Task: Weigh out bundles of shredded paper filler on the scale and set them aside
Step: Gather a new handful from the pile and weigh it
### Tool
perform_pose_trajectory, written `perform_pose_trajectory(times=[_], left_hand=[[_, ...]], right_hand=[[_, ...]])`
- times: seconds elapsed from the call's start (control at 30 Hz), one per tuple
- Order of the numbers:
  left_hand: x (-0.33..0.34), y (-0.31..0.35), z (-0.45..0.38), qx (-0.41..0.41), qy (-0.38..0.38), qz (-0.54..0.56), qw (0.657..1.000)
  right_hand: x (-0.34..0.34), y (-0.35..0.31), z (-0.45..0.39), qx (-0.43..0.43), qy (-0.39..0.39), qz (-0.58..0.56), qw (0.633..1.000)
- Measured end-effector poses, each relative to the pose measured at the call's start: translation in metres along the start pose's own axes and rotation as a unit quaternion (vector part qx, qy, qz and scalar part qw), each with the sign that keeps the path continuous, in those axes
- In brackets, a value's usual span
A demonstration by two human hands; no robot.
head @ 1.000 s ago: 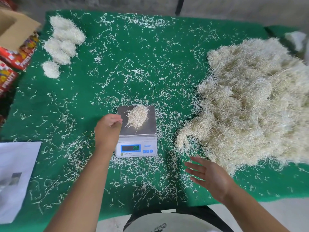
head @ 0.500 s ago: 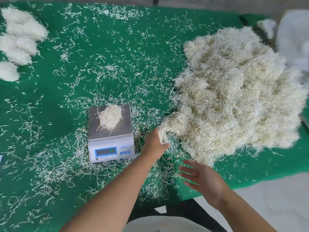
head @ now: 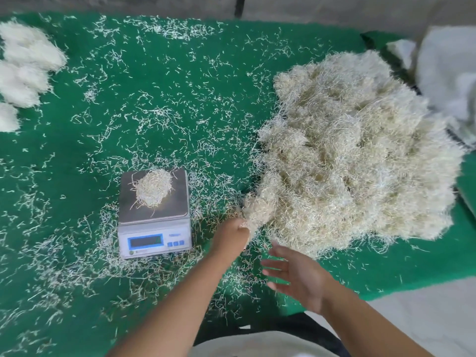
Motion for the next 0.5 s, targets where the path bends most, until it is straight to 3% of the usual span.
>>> perform_pose_trajectory(times=[0.2,0.37,0.5], left_hand=[[-0.009,-0.003,0.051,0.016,-0.050,0.049,0.997],[-0.037,-0.023,0.074,0.007,-0.052,-0.007,0.999],[-0.067,-0.035,0.082,0.013,-0.084,-0.063,0.994]], right_hand=[[0.054,-0.014,-0.030,0.060,-0.054,-0.073,0.994],[0.100,-0.032,-0.034,0.014,-0.009,-0.107,0.994],[0.117,-0.040,-0.040,0.023,0.035,-0.155,0.987]])
Point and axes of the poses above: each hand's wrist, its own z-axis away from the middle knuckle, its own x-axis out of the palm, y = z × x, the point moved 2 cm from there along -z, towards the middle knuckle, and after that the axes turned 7 degrees about -z, right-handed, at the moved point
